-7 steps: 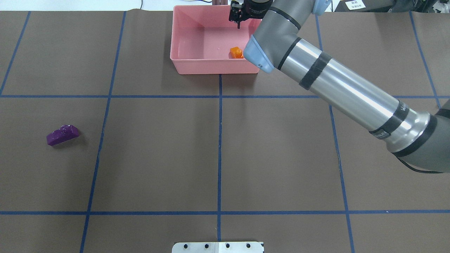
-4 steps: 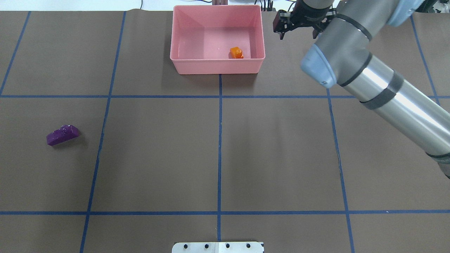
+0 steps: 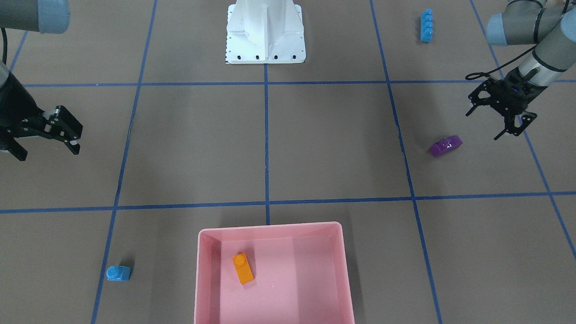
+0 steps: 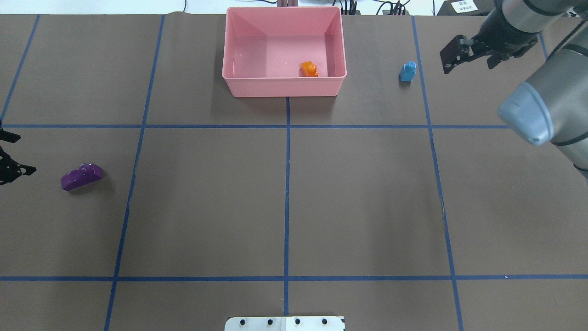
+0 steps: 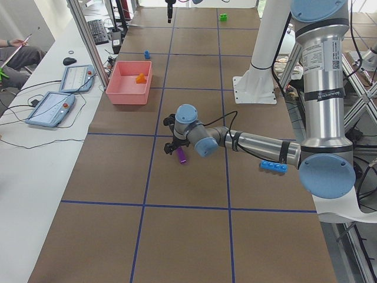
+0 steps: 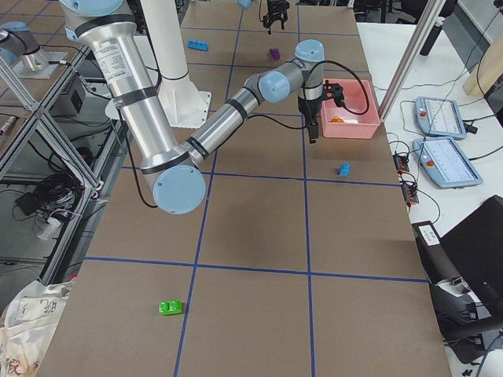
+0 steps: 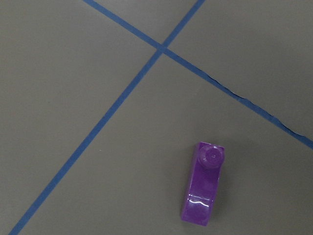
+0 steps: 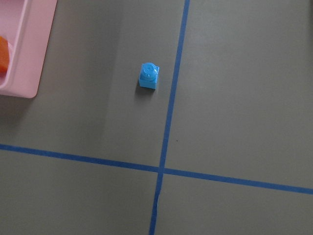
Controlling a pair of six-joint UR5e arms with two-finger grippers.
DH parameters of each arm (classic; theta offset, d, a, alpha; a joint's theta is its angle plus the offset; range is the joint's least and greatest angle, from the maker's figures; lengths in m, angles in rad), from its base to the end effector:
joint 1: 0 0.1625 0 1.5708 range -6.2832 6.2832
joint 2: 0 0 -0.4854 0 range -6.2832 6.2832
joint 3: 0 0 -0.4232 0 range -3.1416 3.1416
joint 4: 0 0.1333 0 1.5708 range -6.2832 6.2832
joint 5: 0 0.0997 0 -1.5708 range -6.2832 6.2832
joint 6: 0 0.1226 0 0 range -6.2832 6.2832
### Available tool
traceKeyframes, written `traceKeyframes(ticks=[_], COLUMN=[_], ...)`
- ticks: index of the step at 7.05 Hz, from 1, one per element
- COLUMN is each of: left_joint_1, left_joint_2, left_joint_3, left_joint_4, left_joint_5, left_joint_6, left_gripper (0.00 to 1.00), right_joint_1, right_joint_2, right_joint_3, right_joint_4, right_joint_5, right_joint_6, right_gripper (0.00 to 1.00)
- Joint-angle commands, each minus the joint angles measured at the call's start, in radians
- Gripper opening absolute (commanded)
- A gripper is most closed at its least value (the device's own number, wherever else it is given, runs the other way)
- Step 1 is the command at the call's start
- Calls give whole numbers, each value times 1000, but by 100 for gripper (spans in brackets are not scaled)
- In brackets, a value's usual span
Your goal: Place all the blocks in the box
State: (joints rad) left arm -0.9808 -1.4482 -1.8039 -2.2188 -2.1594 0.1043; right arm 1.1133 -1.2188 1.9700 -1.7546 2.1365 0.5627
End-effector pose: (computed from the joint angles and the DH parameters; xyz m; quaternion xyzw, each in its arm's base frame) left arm 0.2261 -0.4549 0.6030 0.2791 0.3468 0.4034 0.7994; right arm -0.2116 -0.5828 0.3630 0.1037 -0.3651 -0.0295 0.9247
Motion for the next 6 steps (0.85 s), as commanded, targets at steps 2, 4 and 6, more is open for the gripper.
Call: traceKeyframes(ticks=[2, 4, 6], left_joint_1=[123, 134, 134], left_joint_2=[-128, -165, -166], left_joint_3=[136, 213, 201], left_joint_4=[-2, -2, -12], left_joint_5=[81, 79, 70], left_joint_6=[-46, -45, -52], left_gripper=[100, 99, 1], right_joint_1=[62, 62, 62], right_joint_2=[-93, -88, -82], right_joint_3=[46, 44, 44], right_joint_4=[3, 3, 3], right_joint_5=[51, 52, 52], right_joint_6=[-95, -95, -95], right_gripper=[100, 100, 100])
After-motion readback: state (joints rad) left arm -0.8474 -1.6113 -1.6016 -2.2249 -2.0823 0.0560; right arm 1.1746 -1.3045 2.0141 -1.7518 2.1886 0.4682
